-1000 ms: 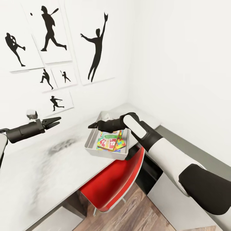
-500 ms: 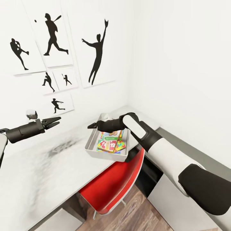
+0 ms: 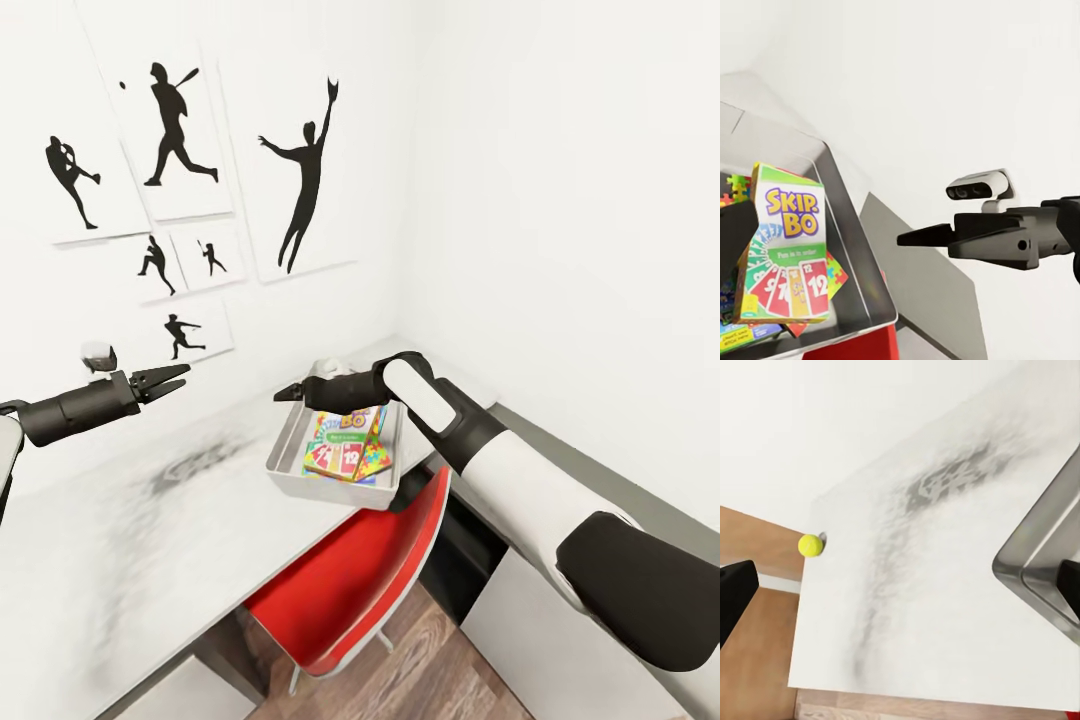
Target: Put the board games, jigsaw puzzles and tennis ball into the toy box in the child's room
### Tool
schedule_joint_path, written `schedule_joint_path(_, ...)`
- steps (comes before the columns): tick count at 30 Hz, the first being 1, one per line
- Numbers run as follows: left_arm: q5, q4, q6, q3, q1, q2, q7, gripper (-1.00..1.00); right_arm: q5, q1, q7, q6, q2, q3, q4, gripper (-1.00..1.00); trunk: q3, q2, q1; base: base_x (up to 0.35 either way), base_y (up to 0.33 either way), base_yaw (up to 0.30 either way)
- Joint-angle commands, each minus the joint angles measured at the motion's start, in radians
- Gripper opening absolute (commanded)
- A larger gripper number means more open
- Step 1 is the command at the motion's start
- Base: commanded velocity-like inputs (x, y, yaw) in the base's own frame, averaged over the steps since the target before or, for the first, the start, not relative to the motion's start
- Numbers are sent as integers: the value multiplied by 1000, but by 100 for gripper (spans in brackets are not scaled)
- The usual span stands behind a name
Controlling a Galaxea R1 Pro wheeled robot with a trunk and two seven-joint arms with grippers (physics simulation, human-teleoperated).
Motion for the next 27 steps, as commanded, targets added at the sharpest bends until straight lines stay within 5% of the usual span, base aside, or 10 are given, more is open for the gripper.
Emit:
schedule_joint_path(1, -4, 0, 3, 1, -1, 0, -6, 100, 0, -1, 0, 2, 0, 1, 0, 100, 0, -2, 1, 0, 0, 0)
schedule_joint_path(11, -5, 0, 3, 2, -1, 4, -6, 100, 0, 0, -3, -1, -2, -2, -1, 100, 16, -2, 1, 0, 0, 0)
schedule_joint_path(19, -6, 0, 3, -2, -1, 4, -5, 100, -2, 0, 0, -106, -5, 0, -2, 100, 30, -2, 1, 0, 0, 0)
schedule_joint_path(27, -6, 0, 3, -1, -1, 4, -4, 100, 0, 0, -6, -123, 3, -1, -2, 100, 43, -2, 1, 0, 0, 0)
